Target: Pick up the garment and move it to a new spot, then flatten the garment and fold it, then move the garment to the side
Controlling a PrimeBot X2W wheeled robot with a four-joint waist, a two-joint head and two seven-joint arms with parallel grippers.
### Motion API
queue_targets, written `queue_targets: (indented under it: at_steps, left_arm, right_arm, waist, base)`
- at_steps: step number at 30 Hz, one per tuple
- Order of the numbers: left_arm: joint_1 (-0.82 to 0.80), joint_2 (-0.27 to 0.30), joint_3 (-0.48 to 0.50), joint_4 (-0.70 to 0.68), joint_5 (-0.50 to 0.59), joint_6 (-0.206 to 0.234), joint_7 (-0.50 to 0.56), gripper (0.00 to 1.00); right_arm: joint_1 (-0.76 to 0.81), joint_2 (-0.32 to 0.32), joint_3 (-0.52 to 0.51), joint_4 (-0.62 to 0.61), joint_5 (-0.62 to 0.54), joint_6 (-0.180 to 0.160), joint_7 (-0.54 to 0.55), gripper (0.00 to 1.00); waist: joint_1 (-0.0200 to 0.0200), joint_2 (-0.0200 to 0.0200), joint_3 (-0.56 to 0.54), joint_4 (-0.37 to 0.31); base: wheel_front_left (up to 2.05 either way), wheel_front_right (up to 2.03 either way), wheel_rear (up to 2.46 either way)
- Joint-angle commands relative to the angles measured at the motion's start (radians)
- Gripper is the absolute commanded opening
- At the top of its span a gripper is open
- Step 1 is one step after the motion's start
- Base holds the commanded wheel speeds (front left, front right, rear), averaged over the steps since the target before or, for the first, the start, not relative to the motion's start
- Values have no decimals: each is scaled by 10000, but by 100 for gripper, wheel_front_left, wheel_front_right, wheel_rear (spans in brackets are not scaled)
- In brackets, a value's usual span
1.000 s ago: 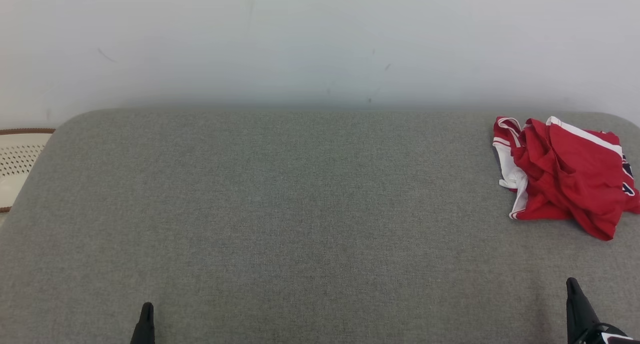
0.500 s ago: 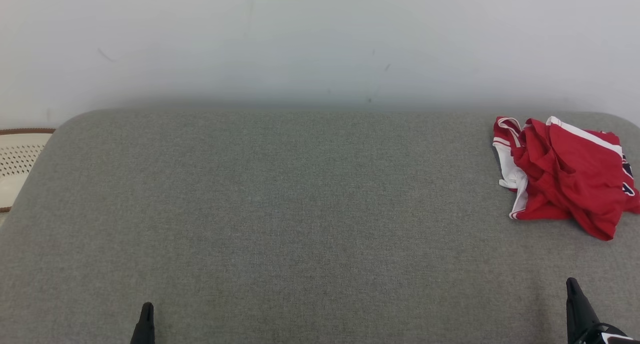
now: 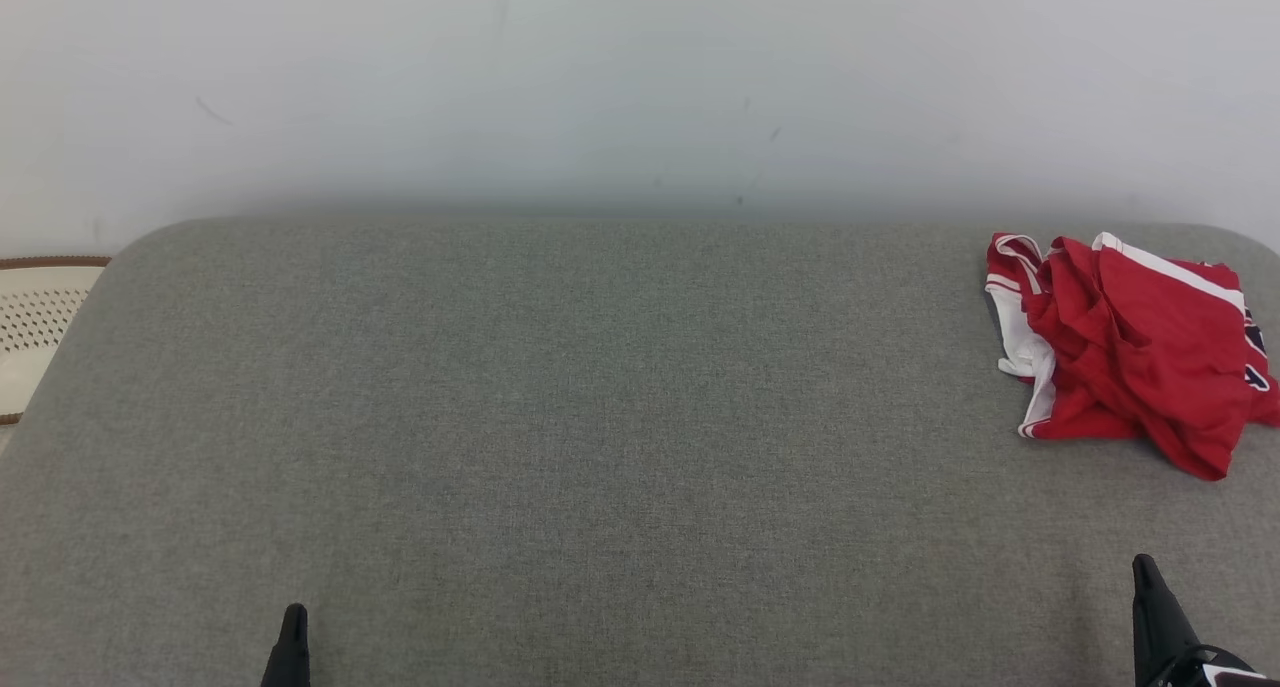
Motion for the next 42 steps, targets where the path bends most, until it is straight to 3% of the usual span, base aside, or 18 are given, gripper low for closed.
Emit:
queue_targets:
  at_steps: [1, 42]
  left_arm:
    - [14, -9, 36, 29, 43, -36, 49, 0]
    - [13, -19, 53, 29, 59, -36, 61, 0]
  right_arm:
    - [-87, 21, -16, 34, -17, 0, 28, 0]
    - [-100, 68, -78, 37, -76, 2, 82, 0]
  waist:
    - [0, -1, 0, 0]
    - [0, -1, 0, 0]
  base:
    - [0, 0, 0]
    - [0, 0, 0]
